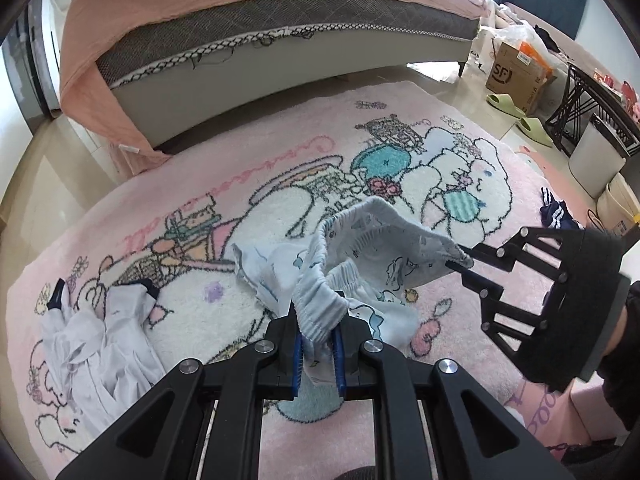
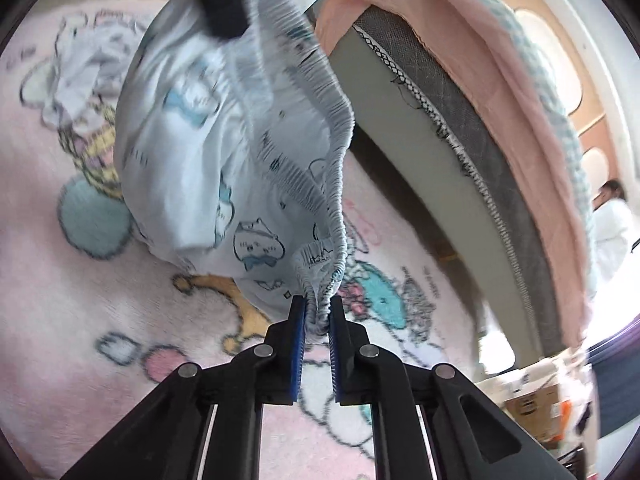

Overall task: Fold clothes
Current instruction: 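Stretch the pants waistband between both grippers, pulling the right gripper away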

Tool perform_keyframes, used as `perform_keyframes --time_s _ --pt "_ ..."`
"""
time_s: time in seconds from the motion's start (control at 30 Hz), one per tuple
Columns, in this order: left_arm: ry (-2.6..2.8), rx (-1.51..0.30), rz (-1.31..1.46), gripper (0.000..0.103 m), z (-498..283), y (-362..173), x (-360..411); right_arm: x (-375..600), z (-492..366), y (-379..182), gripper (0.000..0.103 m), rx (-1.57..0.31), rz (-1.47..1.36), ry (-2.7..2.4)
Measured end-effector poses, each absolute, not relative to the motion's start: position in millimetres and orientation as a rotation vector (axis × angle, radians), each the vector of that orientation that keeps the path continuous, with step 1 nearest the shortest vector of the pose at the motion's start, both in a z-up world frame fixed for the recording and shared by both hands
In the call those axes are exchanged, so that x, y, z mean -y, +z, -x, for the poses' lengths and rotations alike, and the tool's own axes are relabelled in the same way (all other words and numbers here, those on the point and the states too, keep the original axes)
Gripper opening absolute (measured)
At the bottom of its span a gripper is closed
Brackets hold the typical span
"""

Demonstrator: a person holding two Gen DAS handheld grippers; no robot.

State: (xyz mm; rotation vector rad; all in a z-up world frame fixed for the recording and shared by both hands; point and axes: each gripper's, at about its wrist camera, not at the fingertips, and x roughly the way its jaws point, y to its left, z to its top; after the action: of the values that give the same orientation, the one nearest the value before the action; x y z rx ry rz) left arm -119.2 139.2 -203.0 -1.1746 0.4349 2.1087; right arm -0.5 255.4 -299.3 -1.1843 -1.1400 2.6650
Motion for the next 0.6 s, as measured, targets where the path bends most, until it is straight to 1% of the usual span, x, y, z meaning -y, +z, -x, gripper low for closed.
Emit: perform_keyframes --time_s 0.17,0.37,0.5,0.6 --pt "2.1 -0.423 1.238 0.011 117.9 -209.3 -131.6 -267.6 -5.5 -283.1 0.008 0.859 1.34 2.744" --pt "2.081 -0.403 1.249 0.011 113.4 -199.8 -123.0 -291.8 -3.2 -254.1 0.008 0.486 1.468 2.834" --pt "2.095 -0.431 1.221 0.011 112.9 -181.9 -118.4 -293.8 -5.0 -229.7 0.008 0.406 1.466 2.85" --pt "2.107 -0.458 1.186 0.011 113.2 -164.6 -115.4 -299.8 -1.4 -209.4 0.008 0.384 1.435 2.869"
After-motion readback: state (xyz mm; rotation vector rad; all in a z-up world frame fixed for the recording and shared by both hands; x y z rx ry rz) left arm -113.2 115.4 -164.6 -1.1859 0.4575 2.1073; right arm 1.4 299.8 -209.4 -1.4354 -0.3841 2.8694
